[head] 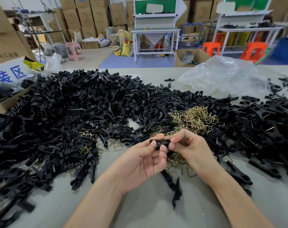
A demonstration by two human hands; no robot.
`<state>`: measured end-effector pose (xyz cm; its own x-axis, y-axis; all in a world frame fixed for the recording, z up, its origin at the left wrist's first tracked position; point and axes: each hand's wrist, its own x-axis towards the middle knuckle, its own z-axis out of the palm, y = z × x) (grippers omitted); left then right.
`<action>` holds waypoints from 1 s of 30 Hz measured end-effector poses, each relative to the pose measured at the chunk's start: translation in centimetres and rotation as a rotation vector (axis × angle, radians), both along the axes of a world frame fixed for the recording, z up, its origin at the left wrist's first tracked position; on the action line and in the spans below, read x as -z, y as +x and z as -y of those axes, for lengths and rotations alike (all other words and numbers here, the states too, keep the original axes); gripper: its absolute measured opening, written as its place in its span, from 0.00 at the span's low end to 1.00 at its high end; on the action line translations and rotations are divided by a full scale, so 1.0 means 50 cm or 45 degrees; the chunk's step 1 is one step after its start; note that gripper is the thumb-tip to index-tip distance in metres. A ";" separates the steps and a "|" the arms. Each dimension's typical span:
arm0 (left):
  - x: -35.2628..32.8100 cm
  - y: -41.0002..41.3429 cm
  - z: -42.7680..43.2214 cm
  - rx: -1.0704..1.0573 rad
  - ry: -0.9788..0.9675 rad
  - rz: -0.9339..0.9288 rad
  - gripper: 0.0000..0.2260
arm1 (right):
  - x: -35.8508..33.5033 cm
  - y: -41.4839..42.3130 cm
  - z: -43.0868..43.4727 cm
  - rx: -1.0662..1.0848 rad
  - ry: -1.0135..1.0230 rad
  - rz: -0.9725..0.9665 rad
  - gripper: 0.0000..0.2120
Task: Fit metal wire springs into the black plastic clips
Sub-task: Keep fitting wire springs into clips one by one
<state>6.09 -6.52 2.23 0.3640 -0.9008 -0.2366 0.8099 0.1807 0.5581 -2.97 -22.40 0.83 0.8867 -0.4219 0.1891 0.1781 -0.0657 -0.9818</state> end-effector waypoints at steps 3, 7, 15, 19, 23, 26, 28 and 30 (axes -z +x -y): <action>0.000 0.008 -0.010 0.076 -0.059 -0.109 0.12 | -0.003 -0.001 0.000 0.027 -0.023 0.008 0.17; 0.004 0.011 -0.008 0.094 -0.088 -0.129 0.13 | -0.002 -0.003 0.002 0.047 0.018 -0.005 0.14; 0.016 0.006 -0.002 0.067 -0.120 -0.126 0.08 | -0.006 -0.004 0.002 0.044 0.108 0.008 0.15; 0.018 0.005 -0.001 0.058 -0.091 -0.091 0.09 | -0.007 -0.004 0.002 0.038 0.122 -0.006 0.16; 0.017 0.003 0.000 0.023 -0.068 -0.071 0.10 | -0.010 -0.006 0.001 0.028 0.111 -0.016 0.16; 0.018 0.001 0.001 0.013 -0.056 -0.048 0.10 | -0.010 -0.007 0.002 0.020 0.104 -0.016 0.16; 0.019 0.001 0.000 0.019 -0.060 -0.054 0.09 | -0.009 -0.008 0.003 0.005 0.110 -0.014 0.16; 0.018 0.002 -0.003 0.025 -0.062 -0.024 0.08 | -0.008 -0.009 0.004 -0.014 0.120 0.002 0.16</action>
